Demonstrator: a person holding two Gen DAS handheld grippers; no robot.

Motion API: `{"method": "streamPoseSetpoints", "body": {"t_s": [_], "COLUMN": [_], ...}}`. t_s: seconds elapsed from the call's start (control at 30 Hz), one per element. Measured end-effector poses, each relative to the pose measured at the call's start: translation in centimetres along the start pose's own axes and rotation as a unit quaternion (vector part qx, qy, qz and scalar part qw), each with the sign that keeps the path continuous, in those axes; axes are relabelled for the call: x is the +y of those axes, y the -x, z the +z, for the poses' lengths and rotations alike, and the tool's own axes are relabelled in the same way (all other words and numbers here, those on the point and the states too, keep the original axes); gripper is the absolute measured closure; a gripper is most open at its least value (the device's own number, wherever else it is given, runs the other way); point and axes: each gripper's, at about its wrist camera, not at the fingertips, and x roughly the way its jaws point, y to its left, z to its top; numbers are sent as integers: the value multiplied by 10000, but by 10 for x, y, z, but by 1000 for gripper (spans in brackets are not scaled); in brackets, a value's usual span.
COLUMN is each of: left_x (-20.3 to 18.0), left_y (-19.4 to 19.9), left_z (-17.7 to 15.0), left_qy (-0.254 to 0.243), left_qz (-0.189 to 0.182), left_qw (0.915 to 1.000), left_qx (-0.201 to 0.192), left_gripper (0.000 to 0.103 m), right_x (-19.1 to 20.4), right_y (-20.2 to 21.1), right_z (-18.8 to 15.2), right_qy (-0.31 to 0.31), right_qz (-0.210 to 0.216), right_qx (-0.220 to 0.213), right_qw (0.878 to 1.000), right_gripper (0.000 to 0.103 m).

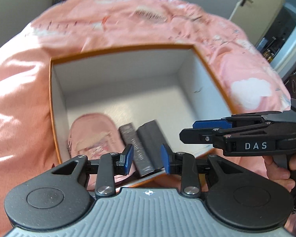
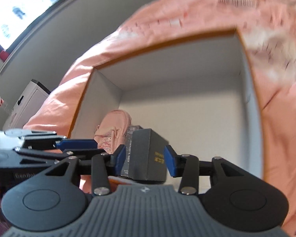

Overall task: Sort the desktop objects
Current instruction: 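Open both tools and move them back to the item pile, then grasp panda plush keychain with left tool while right tool grasps duck plush keychain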

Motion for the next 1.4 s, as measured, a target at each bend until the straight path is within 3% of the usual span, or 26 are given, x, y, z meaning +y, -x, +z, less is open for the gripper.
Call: {"method": "streamPoseSetpoints", "body": {"t_s": [0.13,0.3,0.47,0.63,0.7,0.8,0.83,0.87,1.07,1.23,1.4], "left_x": [-17,-33,-49,-60,-62,-65,-67,-68,-74,-74,-75], "left_y": [17,22,19,7,5,5,5,5,0,-6,-15], "left_z": [-7,-23,-38,-52,-58,-62,-63,-64,-68,-71,-77], "left_qy": [-186,-432,-776,-1011,-1068,-1122,-1162,-1201,-1419,-1495,-1593], "left_qz": [-136,-318,-175,70,205,394,426,468,880,912,1040], "left_qw": [9992,9986,9963,9913,9895,9880,9873,9865,9802,9771,9731], "left_qx": [-315,-38,310,841,955,982,992,1007,1064,1209,1299], "left_gripper": [69,69,69,67,65,62,51,47,44,33,29], "right_x": [1,-8,-11,-6,-2,5,8,11,38,54,50], "right_y": [35,61,75,72,69,66,64,61,54,48,32], "right_z": [-25,-55,-82,-110,-121,-135,-138,-141,-146,-149,-151], "right_qy": [135,-64,-292,-262,-235,-296,-312,-295,232,649,591], "right_qz": [-235,-426,-378,-663,-563,-320,-281,-265,-622,-550,-353], "right_qx": [-669,-881,-746,-284,-144,-3,40,86,144,276,664], "right_qw": [9974,9952,9961,9971,9980,9990,9991,9992,9977,9960,9954], "right_gripper": [56,57,57,57,57,57,57,57,58,58,56]}}
